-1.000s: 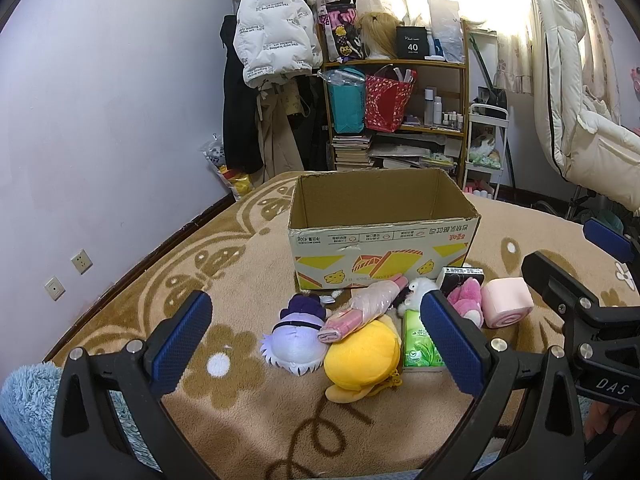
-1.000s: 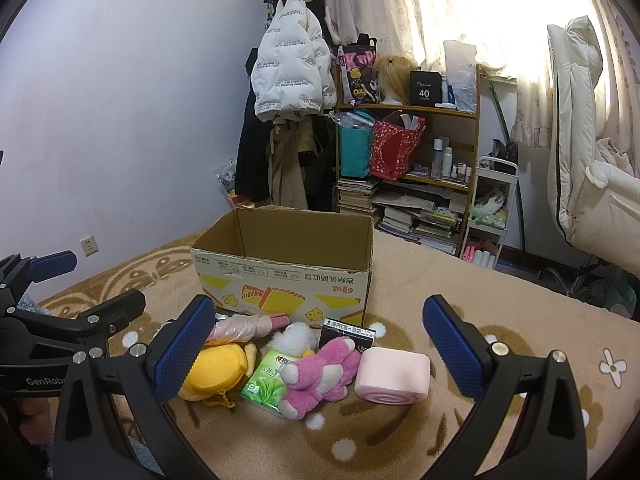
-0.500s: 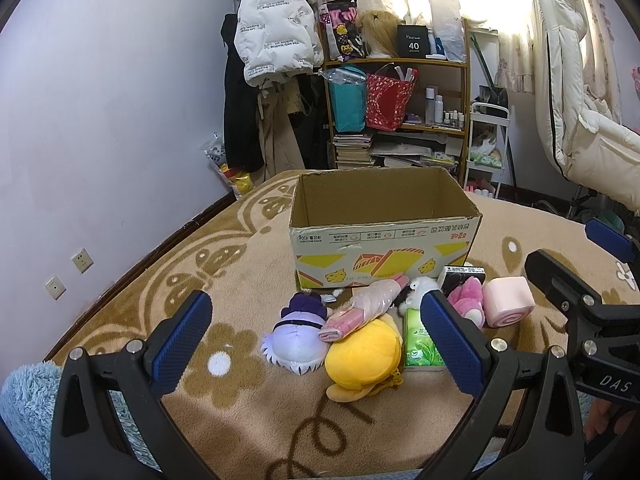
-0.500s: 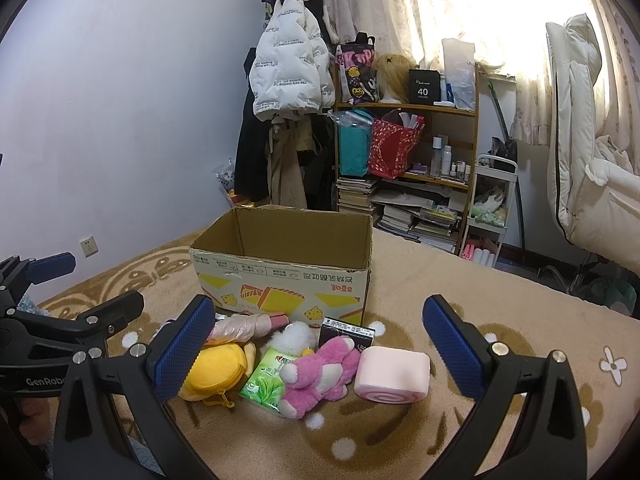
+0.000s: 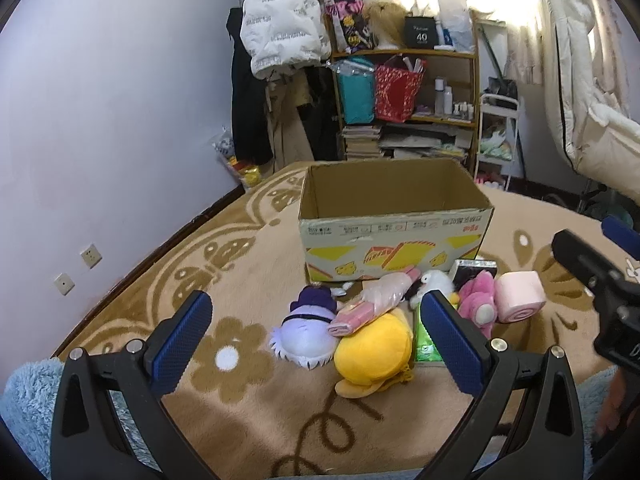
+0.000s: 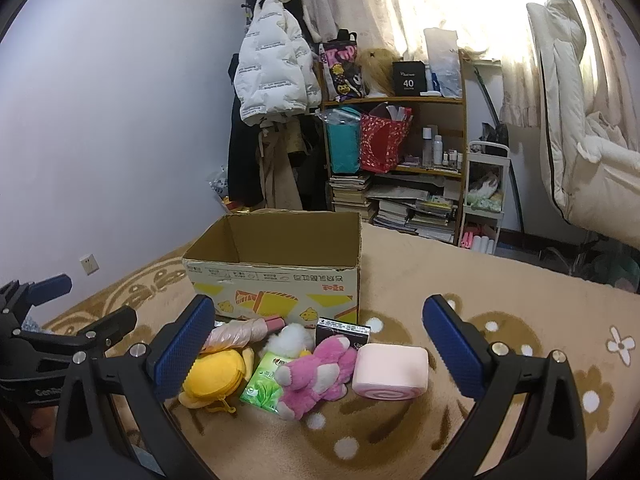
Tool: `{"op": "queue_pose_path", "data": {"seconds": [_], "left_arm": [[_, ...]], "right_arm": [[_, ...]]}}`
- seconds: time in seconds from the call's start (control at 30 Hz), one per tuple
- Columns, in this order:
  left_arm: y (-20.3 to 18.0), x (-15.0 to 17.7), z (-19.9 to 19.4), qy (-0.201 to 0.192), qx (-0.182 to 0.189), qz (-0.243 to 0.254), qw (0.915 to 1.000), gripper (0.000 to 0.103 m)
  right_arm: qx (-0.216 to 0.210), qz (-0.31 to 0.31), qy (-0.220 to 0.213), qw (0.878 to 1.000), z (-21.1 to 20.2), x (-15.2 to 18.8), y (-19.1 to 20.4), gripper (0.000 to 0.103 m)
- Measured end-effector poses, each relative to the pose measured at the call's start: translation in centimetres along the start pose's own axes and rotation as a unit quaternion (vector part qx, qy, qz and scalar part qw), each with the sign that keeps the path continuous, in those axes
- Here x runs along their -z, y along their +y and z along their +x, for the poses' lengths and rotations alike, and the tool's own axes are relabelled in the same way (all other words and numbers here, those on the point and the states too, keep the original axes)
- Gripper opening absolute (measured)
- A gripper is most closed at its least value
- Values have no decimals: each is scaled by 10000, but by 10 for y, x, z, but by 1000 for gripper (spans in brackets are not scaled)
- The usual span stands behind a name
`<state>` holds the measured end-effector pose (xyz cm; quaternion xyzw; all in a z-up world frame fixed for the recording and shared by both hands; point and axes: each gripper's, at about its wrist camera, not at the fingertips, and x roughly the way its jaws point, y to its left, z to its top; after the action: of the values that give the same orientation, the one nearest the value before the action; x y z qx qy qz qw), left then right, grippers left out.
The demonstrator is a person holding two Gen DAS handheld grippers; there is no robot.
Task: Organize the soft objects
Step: 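Grasp the pink wrapped roll with the left tool while the right tool grasps the pink sponge block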
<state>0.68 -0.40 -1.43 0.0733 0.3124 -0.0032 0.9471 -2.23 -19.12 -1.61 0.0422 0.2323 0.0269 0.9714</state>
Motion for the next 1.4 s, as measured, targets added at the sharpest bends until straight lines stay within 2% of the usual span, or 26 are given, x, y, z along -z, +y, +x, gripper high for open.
{"op": "queue_pose_path", "data": {"seconds": [0.1, 0.2, 0.53, 0.73, 0.9, 1.2, 1.4], "left_arm": [[1, -1, 7, 122, -53, -8, 9999, 103], [3, -5, 12, 132, -365, -80, 9992, 103], [4, -26, 52, 336, -433, -80, 9985, 103], [10, -32, 89, 785, -190, -221, 9965, 103], [8, -34, 120, 1117, -42, -288, 9933, 103], [-14, -25, 156, 1577, 459, -73, 9864, 103], [-29, -18, 173, 1817, 684, 22, 9810, 103]], "right_arm": [[33, 132, 51, 9999, 2, -1, -4, 103], [40, 417, 207, 9989, 7, -3, -15, 103], [131, 1568, 804, 9843, 37, -3, -67, 103], [131, 1684, 1137, 9791, 64, 1, -77, 103], [287, 1690, 1402, 9752, 90, 8, -83, 103], [536, 2001, 1999, 9577, 128, 31, -102, 103], [550, 2119, 2307, 9481, 147, 46, -110, 97]]}}
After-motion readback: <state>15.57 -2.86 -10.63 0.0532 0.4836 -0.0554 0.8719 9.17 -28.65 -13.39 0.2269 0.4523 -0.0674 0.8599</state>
